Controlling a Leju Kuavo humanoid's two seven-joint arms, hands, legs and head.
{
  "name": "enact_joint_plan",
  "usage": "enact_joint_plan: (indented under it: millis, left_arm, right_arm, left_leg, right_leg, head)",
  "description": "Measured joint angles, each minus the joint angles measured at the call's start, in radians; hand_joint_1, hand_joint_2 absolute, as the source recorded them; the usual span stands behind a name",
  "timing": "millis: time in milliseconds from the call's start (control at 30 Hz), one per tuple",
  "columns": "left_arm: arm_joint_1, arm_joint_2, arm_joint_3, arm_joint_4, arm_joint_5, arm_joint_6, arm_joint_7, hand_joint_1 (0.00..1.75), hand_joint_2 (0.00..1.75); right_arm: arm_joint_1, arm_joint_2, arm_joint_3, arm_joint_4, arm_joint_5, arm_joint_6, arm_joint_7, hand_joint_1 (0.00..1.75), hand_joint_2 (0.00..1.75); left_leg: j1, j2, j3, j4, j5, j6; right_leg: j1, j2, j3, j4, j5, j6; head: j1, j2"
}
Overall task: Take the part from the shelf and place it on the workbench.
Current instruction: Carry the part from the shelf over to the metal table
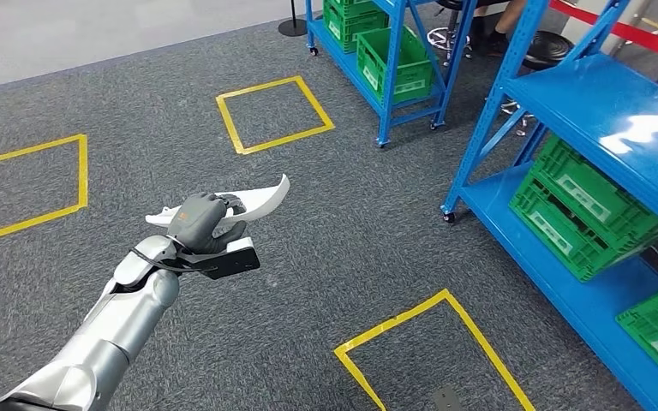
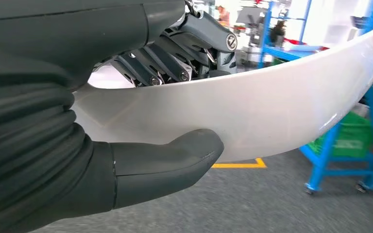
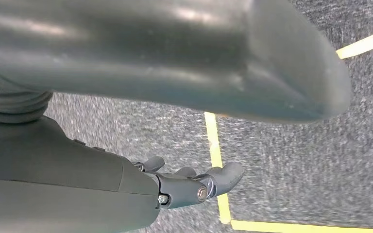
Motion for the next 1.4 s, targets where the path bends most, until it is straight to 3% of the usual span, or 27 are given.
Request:
enact_joint_plan:
  millis: [67, 167, 233, 300, 367, 400, 467, 533, 600, 667, 733, 800, 867, 900, 933, 967, 1033, 1100, 1167, 1233, 1300, 1367, 1400]
  left_arm:
    - [0.001, 0.000, 0.003, -0.004, 0.000, 0.000, -0.002, 1.71, 1.75]
    - [0.010, 0.004, 0.009, -0.007, 0.000, -0.004, -0.003, 1.71, 1.75]
    - [0.012, 0.005, 0.011, -0.009, 0.000, -0.006, -0.003, 1.71, 1.75]
    - [0.014, 0.001, 0.013, -0.010, 0.001, -0.009, -0.004, 1.71, 1.75]
    - [0.021, -0.004, 0.013, -0.008, 0.006, -0.023, -0.009, 1.71, 1.75]
    - [0.025, -0.005, 0.013, -0.006, 0.011, -0.031, -0.012, 1.71, 1.75]
    - [0.034, -0.005, 0.014, -0.003, 0.022, -0.042, -0.019, 1.71, 1.75]
    - [0.040, -0.007, 0.014, 0.001, 0.030, -0.047, -0.029, 1.71, 1.75]
    - [0.044, -0.009, 0.014, 0.009, 0.039, -0.048, -0.041, 1.71, 1.75]
    - [0.051, -0.009, 0.016, 0.022, 0.050, -0.043, -0.051, 1.71, 1.75]
    - [0.057, -0.008, 0.021, 0.033, 0.056, -0.036, -0.051, 1.71, 1.75]
    - [0.061, -0.007, 0.026, 0.041, 0.059, -0.024, -0.047, 1.71, 1.75]
    - [0.071, -0.007, 0.033, 0.046, 0.060, -0.013, -0.043, 1.71, 1.75]
    - [0.077, -0.006, 0.036, 0.047, 0.060, -0.012, -0.042, 1.71, 1.75]
    - [0.082, -0.006, 0.039, 0.049, 0.060, -0.014, -0.042, 1.71, 1.75]
    - [0.085, -0.005, 0.041, 0.049, 0.060, -0.018, -0.041, 1.71, 1.75]
    - [0.086, -0.006, 0.043, 0.045, 0.056, -0.026, -0.042, 1.71, 1.75]
    - [0.085, -0.012, 0.043, 0.040, 0.050, -0.029, -0.041, 1.71, 1.75]
    - [0.086, -0.016, 0.043, 0.038, 0.043, -0.029, -0.041, 1.71, 1.75]
    - [0.084, -0.022, 0.044, 0.035, 0.038, -0.028, -0.041, 1.71, 1.75]
    - [0.082, -0.034, 0.044, 0.029, 0.036, -0.026, -0.040, 1.71, 1.75]
    - [0.089, -0.046, 0.046, 0.021, 0.034, -0.024, -0.040, 1.71, 1.75]
    - [0.096, -0.048, 0.049, 0.015, 0.034, -0.023, -0.039, 1.71, 1.75]
  right_arm:
    - [0.001, 0.000, 0.000, 0.000, 0.001, 0.000, 0.010, 0.00, 0.00]
    - [-0.001, 0.001, 0.000, 0.000, 0.001, 0.000, 0.018, 0.00, 0.00]
    - [-0.003, 0.002, -0.001, 0.000, 0.001, 0.001, 0.020, 0.00, 0.00]
    - [0.000, 0.003, -0.001, 0.000, 0.001, 0.001, 0.027, 0.00, 0.00]
    - [0.005, 0.003, -0.001, 0.000, 0.002, 0.001, 0.040, 0.00, 0.00]
    - [0.006, 0.003, -0.001, 0.000, 0.003, 0.002, 0.045, 0.00, 0.00]
    - [0.007, 0.003, -0.001, 0.000, 0.004, 0.003, 0.055, 0.00, 0.00]
    - [0.008, 0.003, -0.001, 0.000, 0.004, 0.004, 0.061, 0.00, 0.00]
    - [0.008, 0.002, -0.003, 0.000, 0.002, 0.003, 0.057, 0.00, 0.00]
    - [0.007, 0.002, -0.007, 0.000, 0.001, -0.001, 0.044, 0.00, 0.00]
    - [0.006, -0.001, -0.008, 0.000, 0.005, -0.005, 0.026, 0.00, 0.00]
    - [0.007, -0.006, -0.008, -0.001, 0.009, -0.008, 0.009, 0.00, 0.00]
    - [0.006, -0.011, -0.008, -0.001, 0.011, -0.008, 0.000, 0.00, 0.00]
    - [0.005, -0.013, -0.008, -0.001, 0.012, -0.008, -0.003, 0.00, 0.00]
    - [0.004, -0.014, -0.008, -0.001, 0.012, -0.009, -0.005, 0.00, 0.00]
    - [0.004, -0.015, -0.009, -0.001, 0.010, -0.010, -0.008, 0.00, 0.00]
    - [0.003, -0.016, -0.011, -0.001, 0.002, -0.013, -0.016, 0.00, 0.00]
    - [0.001, -0.017, -0.017, -0.001, -0.006, -0.014, -0.023, 0.00, 0.00]
    - [-0.003, -0.019, -0.023, -0.001, -0.011, -0.013, -0.023, 0.00, 0.00]
    - [-0.005, -0.020, -0.028, -0.001, -0.013, -0.013, -0.018, 0.00, 0.00]
    - [-0.002, -0.023, -0.032, -0.002, -0.010, -0.014, -0.013, 0.00, 0.00]
    - [0.003, -0.026, -0.034, -0.002, -0.002, -0.014, -0.009, 0.00, 0.00]
    - [0.004, -0.028, -0.034, -0.002, 0.003, -0.014, -0.008, 0.00, 0.00]
  left_leg:
    - [-0.009, 0.029, 0.041, -0.077, 0.015, 0.012]
    - [-0.013, -0.003, 0.040, -0.089, 0.018, 0.031]
    - [-0.008, -0.027, 0.042, -0.096, 0.024, 0.044]
    - [-0.005, -0.052, 0.042, -0.097, 0.027, 0.051]
    - [-0.005, -0.080, 0.041, -0.095, 0.027, 0.053]
    - [-0.005, -0.095, 0.040, -0.092, 0.027, 0.053]
    - [-0.003, -0.124, 0.039, -0.085, 0.026, 0.049]
    - [-0.002, -0.151, 0.033, -0.077, 0.025, 0.038]
    - [-0.001, -0.173, 0.026, -0.077, 0.028, 0.022]
    - [0.002, -0.187, 0.020, -0.081, 0.034, 0.008]
    - [0.000, -0.147, 0.001, -0.049, 0.014, 0.000]
    - [-0.003, -0.081, -0.047, 0.056, -0.045, -0.004]
    - [-0.002, -0.056, -0.095, 0.166, -0.090, -0.006]
    - [-0.002, -0.053, -0.099, 0.181, -0.088, -0.005]
    - [-0.002, -0.049, -0.084, 0.158, -0.070, -0.004]
    - [-0.003, -0.040, -0.053, 0.102, -0.041, 0.000]
    - [-0.012, 0.008, 0.017, -0.026, 0.002, 0.013]
    - [-0.021, 0.030, 0.044, -0.080, 0.010, 0.027]
    - [-0.022, 0.005, 0.044, -0.085, 0.014, 0.039]
    - [-0.017, -0.020, 0.047, -0.092, 0.019, 0.050]
    - [-0.011, -0.046, 0.047, -0.095, 0.024, 0.059]
    - [-0.011, -0.075, 0.044, -0.093, 0.025, 0.062]
    - [-0.011, -0.090, 0.044, -0.091, 0.025, 0.062]
  right_leg:
    - [0.005, -0.021, 0.003, 0.001, -0.005, 0.011]
    - [0.003, -0.047, 0.010, 0.001, -0.011, 0.027]
    - [-0.003, -0.004, -0.006, 0.045, -0.043, 0.037]
    - [-0.005, 0.058, -0.060, 0.160, -0.100, 0.041]
    - [-0.005, 0.079, -0.114, 0.263, -0.129, 0.043]
    - [-0.005, 0.082, -0.122, 0.269, -0.117, 0.043]
    - [-0.009, 0.097, -0.082, 0.172, -0.051, 0.042]
    - [-0.014, 0.139, -0.030, 0.057, -0.009, 0.043]
    - [-0.013, 0.157, -0.016, 0.022, -0.008, 0.037]
    - [-0.010, 0.133, -0.013, 0.017, -0.001, 0.023]
    - [-0.011, 0.109, -0.009, 0.009, 0.007, 0.007]
    - [-0.007, 0.084, -0.009, 0.005, 0.010, -0.001]
    - [-0.003, 0.056, -0.010, 0.005, 0.008, -0.004]
    - [-0.002, 0.042, -0.010, 0.005, 0.007, -0.005]
    - [-0.001, 0.029, -0.009, 0.005, 0.006, -0.005]
    - [0.000, 0.015, -0.008, 0.005, 0.005, -0.004]
    - [0.004, -0.011, -0.004, 0.006, 0.001, 0.002]
    - [0.008, -0.036, 0.000, 0.006, -0.003, 0.011]
    - [0.008, -0.054, 0.005, 0.005, -0.007, 0.022]
    - [0.003, -0.013, -0.003, 0.030, -0.028, 0.034]
    - [-0.001, 0.055, -0.048, 0.129, -0.080, 0.043]
    - [-0.002, 0.078, -0.109, 0.249, -0.122, 0.046]
    - [-0.002, 0.081, -0.125, 0.272, -0.120, 0.047]
  head:
    - [0.001, 0.000]
    - [0.002, 0.000]
    - [0.004, 0.000]
    - [0.008, 0.000]
    - [0.010, 0.000]
    - [0.010, 0.000]
    - [0.010, 0.000]
    - [0.010, 0.000]
    - [0.010, 0.000]
    - [0.011, 0.000]
    - [0.006, 0.000]
    - [0.000, 0.000]
    - [-0.001, 0.000]
    - [-0.001, 0.000]
    - [-0.001, 0.000]
    - [-0.001, 0.000]
    - [-0.001, 0.000]
    - [0.000, 0.000]
    - [0.000, 0.000]
    - [0.000, 0.000]
    - [0.002, 0.000]
    - [0.005, 0.000]
    - [0.005, 0.000]
